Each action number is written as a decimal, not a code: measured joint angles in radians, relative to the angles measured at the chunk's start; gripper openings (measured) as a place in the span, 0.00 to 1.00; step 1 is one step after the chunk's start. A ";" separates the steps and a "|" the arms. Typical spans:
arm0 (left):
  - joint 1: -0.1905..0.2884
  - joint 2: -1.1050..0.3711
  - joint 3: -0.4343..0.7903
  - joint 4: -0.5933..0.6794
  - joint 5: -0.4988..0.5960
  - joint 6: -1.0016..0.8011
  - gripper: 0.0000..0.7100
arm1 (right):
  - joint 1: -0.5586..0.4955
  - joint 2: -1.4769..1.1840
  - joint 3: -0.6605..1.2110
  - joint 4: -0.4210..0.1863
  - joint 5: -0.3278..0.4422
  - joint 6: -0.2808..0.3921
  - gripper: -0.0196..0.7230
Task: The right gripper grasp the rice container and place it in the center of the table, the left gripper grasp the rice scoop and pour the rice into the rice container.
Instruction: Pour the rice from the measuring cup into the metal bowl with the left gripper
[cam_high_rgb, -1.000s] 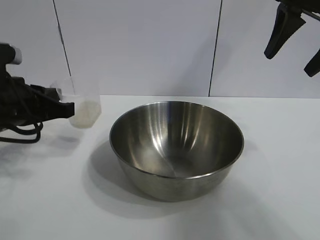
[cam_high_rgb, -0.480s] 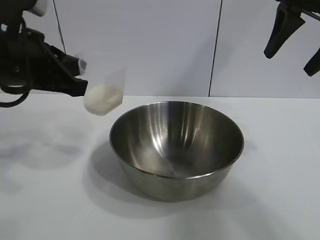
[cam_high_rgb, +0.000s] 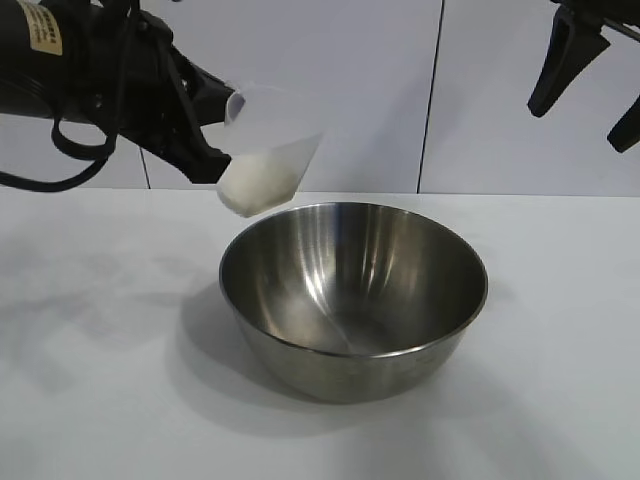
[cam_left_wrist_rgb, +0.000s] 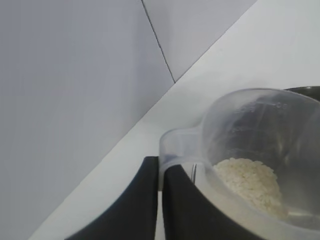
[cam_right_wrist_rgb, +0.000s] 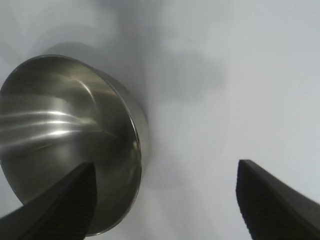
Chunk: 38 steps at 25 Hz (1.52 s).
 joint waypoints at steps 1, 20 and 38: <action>0.000 0.000 0.000 0.001 -0.001 0.045 0.01 | 0.000 0.000 0.000 0.000 0.000 0.000 0.75; -0.101 0.000 -0.088 -0.046 0.053 0.630 0.01 | 0.000 0.000 0.000 0.000 -0.011 0.000 0.75; -0.198 0.000 -0.088 -0.417 0.013 1.355 0.01 | 0.000 0.000 0.000 0.004 -0.016 0.000 0.75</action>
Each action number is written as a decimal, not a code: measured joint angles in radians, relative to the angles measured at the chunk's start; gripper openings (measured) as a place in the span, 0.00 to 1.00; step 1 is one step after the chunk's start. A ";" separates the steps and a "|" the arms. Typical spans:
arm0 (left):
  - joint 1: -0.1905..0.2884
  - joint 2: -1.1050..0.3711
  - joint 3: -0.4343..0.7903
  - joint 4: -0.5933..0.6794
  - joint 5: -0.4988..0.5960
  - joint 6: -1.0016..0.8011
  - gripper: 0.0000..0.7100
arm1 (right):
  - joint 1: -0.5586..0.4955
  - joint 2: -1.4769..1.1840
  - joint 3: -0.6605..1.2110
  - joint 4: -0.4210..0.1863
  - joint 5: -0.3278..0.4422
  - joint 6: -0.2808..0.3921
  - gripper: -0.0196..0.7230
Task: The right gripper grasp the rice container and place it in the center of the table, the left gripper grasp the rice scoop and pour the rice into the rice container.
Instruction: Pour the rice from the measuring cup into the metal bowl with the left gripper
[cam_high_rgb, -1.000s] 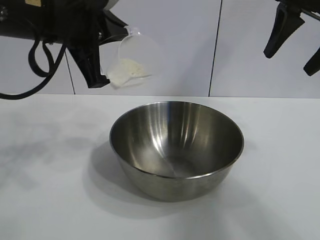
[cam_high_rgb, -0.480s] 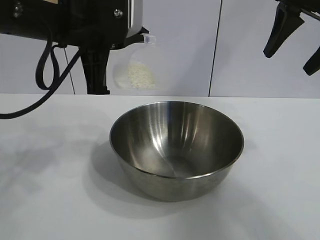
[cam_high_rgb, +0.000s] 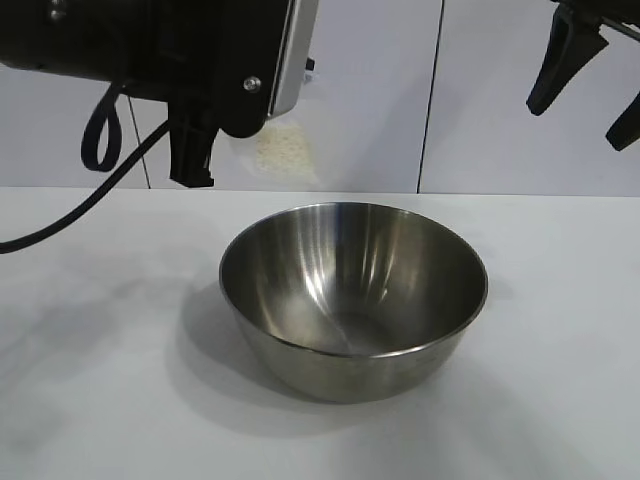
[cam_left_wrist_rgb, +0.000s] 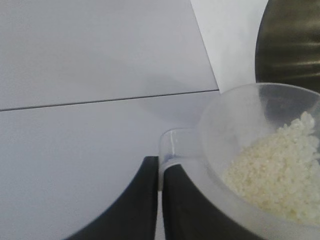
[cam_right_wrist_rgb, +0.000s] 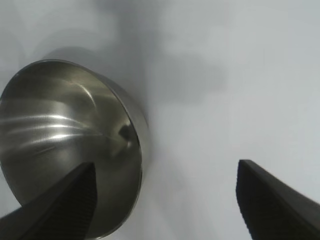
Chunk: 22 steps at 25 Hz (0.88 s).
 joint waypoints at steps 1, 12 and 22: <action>-0.015 0.000 0.000 -0.054 -0.015 0.063 0.01 | 0.000 0.000 0.000 0.001 -0.001 0.000 0.75; -0.073 0.000 0.000 -0.272 -0.106 0.482 0.01 | 0.000 0.000 0.000 0.003 -0.002 0.000 0.75; -0.073 0.000 0.000 -0.272 -0.128 0.668 0.01 | 0.000 0.000 0.000 0.004 -0.003 0.000 0.75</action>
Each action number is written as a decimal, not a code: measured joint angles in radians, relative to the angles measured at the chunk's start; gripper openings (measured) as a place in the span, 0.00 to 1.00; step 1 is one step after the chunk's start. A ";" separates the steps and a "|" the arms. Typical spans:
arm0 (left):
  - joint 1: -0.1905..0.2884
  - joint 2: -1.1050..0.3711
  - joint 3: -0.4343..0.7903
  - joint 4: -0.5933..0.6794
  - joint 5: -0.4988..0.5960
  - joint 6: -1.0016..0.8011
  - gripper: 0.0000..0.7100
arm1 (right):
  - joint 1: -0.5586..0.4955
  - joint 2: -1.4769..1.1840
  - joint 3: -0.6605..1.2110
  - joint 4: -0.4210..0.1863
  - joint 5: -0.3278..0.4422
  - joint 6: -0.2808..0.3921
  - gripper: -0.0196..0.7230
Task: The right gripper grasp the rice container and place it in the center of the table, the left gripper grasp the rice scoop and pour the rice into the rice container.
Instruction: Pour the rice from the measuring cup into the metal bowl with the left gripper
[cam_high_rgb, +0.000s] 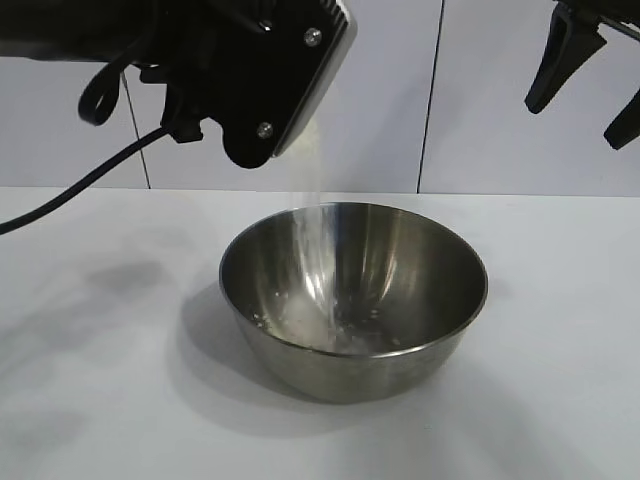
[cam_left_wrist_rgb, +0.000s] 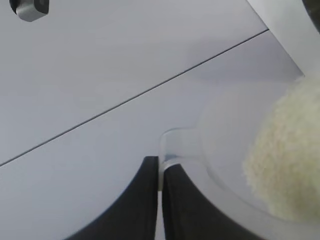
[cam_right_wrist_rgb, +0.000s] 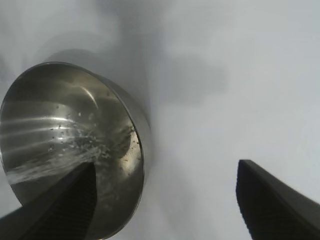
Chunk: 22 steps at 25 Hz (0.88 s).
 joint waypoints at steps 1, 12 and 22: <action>0.000 0.000 0.000 0.000 -0.003 0.012 0.01 | 0.000 0.000 0.000 0.000 0.000 0.000 0.75; 0.000 0.000 -0.002 0.000 -0.014 0.153 0.01 | 0.000 0.000 0.000 0.000 0.000 0.000 0.75; 0.000 0.000 -0.002 -0.002 -0.014 0.168 0.01 | 0.000 0.000 0.000 0.000 0.000 0.000 0.75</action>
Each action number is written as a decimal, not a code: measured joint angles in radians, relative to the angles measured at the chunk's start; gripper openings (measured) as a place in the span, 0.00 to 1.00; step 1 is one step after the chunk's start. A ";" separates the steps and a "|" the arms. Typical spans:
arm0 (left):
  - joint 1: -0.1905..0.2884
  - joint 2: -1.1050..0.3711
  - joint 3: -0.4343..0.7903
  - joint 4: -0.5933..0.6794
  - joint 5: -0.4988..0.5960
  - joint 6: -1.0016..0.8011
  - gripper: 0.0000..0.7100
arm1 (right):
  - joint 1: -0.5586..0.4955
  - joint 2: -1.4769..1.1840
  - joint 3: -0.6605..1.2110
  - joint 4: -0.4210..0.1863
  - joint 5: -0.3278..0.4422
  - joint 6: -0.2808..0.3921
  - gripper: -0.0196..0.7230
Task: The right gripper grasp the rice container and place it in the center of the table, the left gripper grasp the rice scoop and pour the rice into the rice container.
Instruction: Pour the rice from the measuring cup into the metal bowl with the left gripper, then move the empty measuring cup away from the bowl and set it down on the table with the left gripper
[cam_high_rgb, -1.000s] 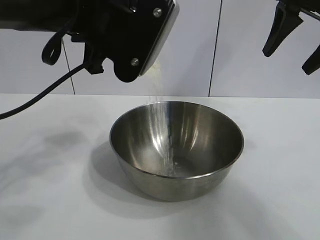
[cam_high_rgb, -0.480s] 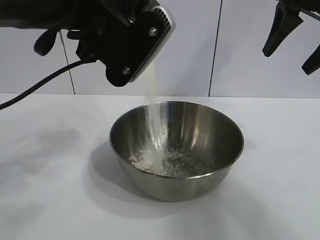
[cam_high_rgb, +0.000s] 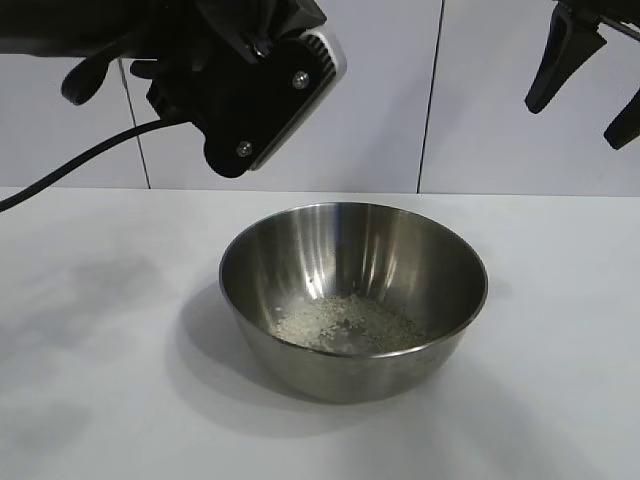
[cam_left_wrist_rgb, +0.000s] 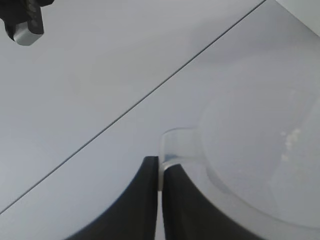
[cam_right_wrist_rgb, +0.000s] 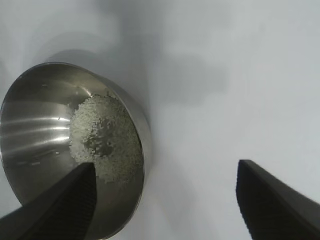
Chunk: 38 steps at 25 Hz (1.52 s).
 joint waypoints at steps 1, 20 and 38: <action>0.000 0.000 0.000 -0.003 0.000 -0.032 0.01 | 0.000 0.000 0.000 0.000 0.000 0.000 0.75; 0.118 -0.010 -0.128 -0.018 0.281 -1.365 0.01 | 0.000 0.000 0.000 0.000 0.000 -0.003 0.75; 0.380 -0.010 -0.136 -0.014 0.559 -2.167 0.01 | 0.000 0.000 0.000 0.000 -0.003 -0.027 0.75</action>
